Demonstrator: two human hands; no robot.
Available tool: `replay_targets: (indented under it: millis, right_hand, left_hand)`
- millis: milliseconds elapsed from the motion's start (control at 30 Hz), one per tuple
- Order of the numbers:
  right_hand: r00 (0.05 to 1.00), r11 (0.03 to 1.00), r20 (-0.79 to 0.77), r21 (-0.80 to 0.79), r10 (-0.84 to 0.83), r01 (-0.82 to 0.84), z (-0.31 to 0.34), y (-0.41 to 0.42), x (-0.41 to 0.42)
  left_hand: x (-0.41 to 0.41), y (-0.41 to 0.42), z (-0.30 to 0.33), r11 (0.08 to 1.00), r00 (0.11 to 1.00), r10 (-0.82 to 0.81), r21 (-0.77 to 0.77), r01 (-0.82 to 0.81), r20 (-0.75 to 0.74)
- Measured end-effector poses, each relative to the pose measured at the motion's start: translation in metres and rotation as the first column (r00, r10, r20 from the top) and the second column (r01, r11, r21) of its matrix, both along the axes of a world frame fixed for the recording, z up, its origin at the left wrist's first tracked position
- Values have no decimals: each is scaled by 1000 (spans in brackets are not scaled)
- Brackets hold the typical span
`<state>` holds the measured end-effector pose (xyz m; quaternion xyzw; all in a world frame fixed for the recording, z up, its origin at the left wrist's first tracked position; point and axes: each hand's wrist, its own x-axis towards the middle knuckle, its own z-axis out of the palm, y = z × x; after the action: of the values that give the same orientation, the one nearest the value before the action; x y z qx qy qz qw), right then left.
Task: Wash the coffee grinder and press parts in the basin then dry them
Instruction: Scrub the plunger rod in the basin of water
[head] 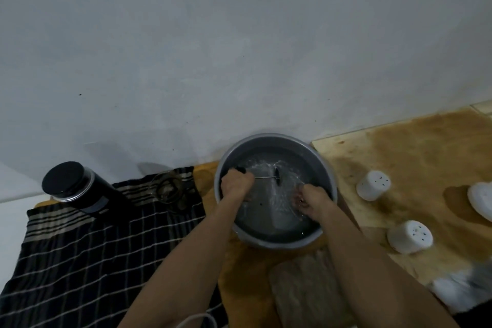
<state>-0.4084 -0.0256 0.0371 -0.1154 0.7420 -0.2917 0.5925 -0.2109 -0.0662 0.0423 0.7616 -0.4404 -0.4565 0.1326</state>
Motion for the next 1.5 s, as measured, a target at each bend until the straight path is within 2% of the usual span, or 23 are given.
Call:
replay_targets:
  millis: [100,200,300,367,467,533,600,633,700,800,833,900,1000,1100,1167,1233,1300,1367,1400,1433,1500]
  right_hand:
    - [989,995,148,-95,11,3,22,-6,3]
    - [953,956,170,-197,251,-217,56,-17,12]
    - [876,890,203,-241,437,-388,77,-25,18]
    - [897,882,89,-246,433,-401,77,-30,16]
    - [946,932,-162,-187,281,-309,58,-33,5]
    - [936,956,-282,-140,211,-257,44,-30,-1]
    - [925,970,-332,-91,183,-225,35,-23,0]
    - [942,980,-299,-79,154,-185,32,-18,2]
    - [991,993,-96,-63,94,-101,33,-10,11]
    - [949,981,257,-115,181,-156,44,-7,31]
    - [919,970,319,-151,232,-192,49,-9,38]
    - [888,943,334,-210,317,-258,60,-15,49]
    - [921,920,142,-212,362,-328,65,-19,48]
    - [924,926,-127,-74,361,-371,53,-14,33]
    - [927,950,-222,-14,303,-313,41,-9,22]
    - [947,975,-237,14,217,-220,32,-4,17]
    - [982,994,-152,-2,112,-113,27,-1,18]
    - [995,998,97,-50,-18,23,26,-2,20]
    - [972,994,231,-87,-42,64,32,-4,21]
    - [937,986,348,-140,-40,94,38,-8,22]
    - [900,964,434,-254,36,84,55,-19,23]
  left_hand:
    - [-3,4,-5,999,998,-10,-52,14,66]
    - [-6,7,-11,998,993,-37,-53,43,110]
    - [-6,8,-12,998,996,-35,-49,39,76]
    - [-5,6,-13,999,999,-17,-44,18,29]
    - [1,2,-13,1000,999,-10,-15,9,-47]
    - [5,1,-12,1000,993,1,22,1,-115]
    - [5,0,-12,998,982,41,45,-34,-184]
    - [5,0,-12,997,976,72,57,-61,-206]
    - [4,-1,-14,992,965,113,86,-95,-237]
    - [4,2,-9,988,958,125,122,-96,-259]
    - [4,3,-9,989,959,119,114,-92,-256]
    - [3,5,-8,989,960,109,127,-79,-256]
    - [2,6,-7,982,952,145,154,-106,-269]
    - [3,9,-2,984,949,149,137,-114,-279]
    - [4,10,-2,987,953,136,122,-106,-270]
    - [4,8,-3,991,964,116,88,-98,-237]
    - [3,8,-1,995,979,86,58,-77,-182]
    - [2,8,0,998,991,49,36,-45,-127]
    - [2,9,2,999,992,31,42,-26,-119]
    - [2,10,2,999,993,23,49,-17,-114]
    - [2,10,0,998,995,-6,62,12,-101]
